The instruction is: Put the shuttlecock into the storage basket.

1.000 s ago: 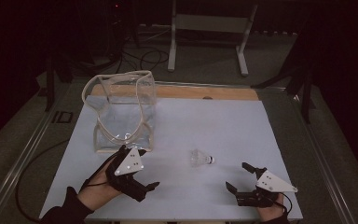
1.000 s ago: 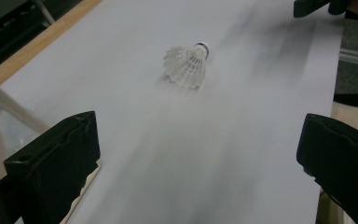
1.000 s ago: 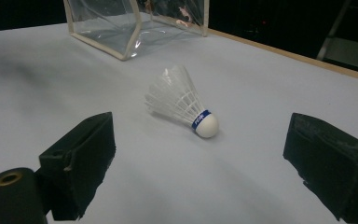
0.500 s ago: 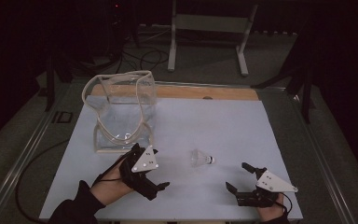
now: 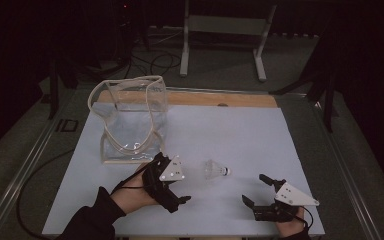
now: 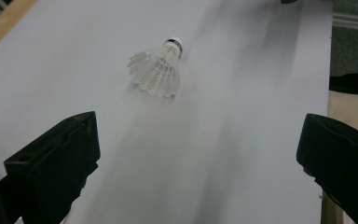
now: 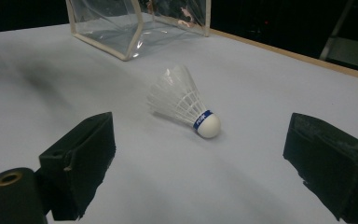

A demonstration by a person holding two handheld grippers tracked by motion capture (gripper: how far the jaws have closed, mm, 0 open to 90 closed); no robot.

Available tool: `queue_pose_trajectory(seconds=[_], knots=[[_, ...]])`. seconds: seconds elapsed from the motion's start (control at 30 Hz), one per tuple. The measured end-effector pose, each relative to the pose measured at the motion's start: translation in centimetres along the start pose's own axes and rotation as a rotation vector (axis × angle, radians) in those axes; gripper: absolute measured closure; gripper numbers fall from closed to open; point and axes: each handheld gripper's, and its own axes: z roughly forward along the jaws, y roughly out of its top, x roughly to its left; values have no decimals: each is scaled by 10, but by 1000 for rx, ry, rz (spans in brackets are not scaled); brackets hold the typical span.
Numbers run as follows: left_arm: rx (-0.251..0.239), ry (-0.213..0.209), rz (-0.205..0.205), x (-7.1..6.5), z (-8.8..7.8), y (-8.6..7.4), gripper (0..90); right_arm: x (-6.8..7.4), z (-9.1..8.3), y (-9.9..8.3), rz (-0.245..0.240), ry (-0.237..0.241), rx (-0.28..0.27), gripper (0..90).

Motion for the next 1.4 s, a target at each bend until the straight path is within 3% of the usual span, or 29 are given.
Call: queue_pose_trajectory(seconds=[0.4,0.8,1.4], knots=[[47,-61,37,0,23,15,3,1,0,1,-4,3,2,88],[84,-93,42,4,46,22,4,1,2,0,-11,6,5,88],[130,-123,3,11,87,24,52,1,2,0,-12,11,9,88]])
